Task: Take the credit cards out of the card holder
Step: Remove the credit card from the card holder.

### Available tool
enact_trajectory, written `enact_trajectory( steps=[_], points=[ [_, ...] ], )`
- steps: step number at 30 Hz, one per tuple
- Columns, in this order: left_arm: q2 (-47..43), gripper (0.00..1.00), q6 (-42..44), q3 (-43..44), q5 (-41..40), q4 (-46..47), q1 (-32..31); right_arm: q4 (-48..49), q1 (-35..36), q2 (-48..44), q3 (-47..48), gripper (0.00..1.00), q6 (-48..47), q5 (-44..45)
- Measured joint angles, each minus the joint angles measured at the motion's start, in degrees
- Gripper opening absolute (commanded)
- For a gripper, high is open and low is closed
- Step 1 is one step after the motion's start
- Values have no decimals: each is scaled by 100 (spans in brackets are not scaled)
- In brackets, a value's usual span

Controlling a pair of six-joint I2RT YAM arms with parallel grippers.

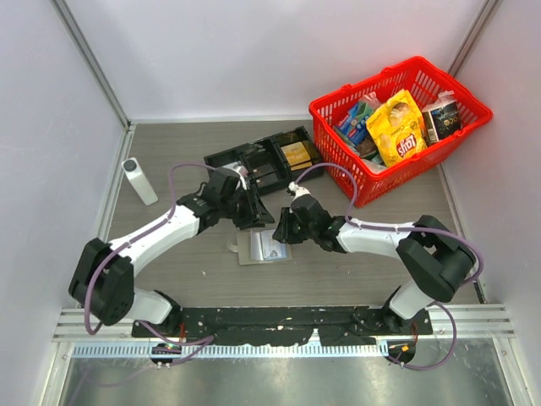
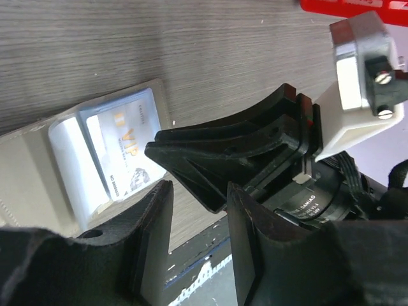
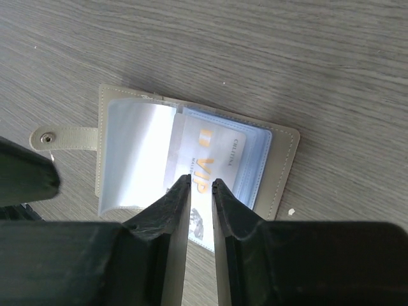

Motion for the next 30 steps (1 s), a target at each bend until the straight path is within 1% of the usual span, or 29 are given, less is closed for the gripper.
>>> enact_trajectory(
  steps=[6,9,11,15,20,30],
  points=[
    [597,37,-90,-197,245,533,-13,236,-122,181,-114,25,17,-262],
    [793,34,-70,-354,240,640,-15,365,-133,249,-227,24,24,-339],
    [898,34,-48,-470,243,710,11,452,-164,251,-310,24,44,-378],
    [1023,34,-39,-839,243,964,127,667,-234,249,-431,24,101,-459],
    [1161,34,-24,-1084,282,1228,221,802,-273,249,-514,24,157,-540],
    [1357,34,94,-1226,527,1683,308,970,-284,249,-603,24,173,-612]
  ],
)
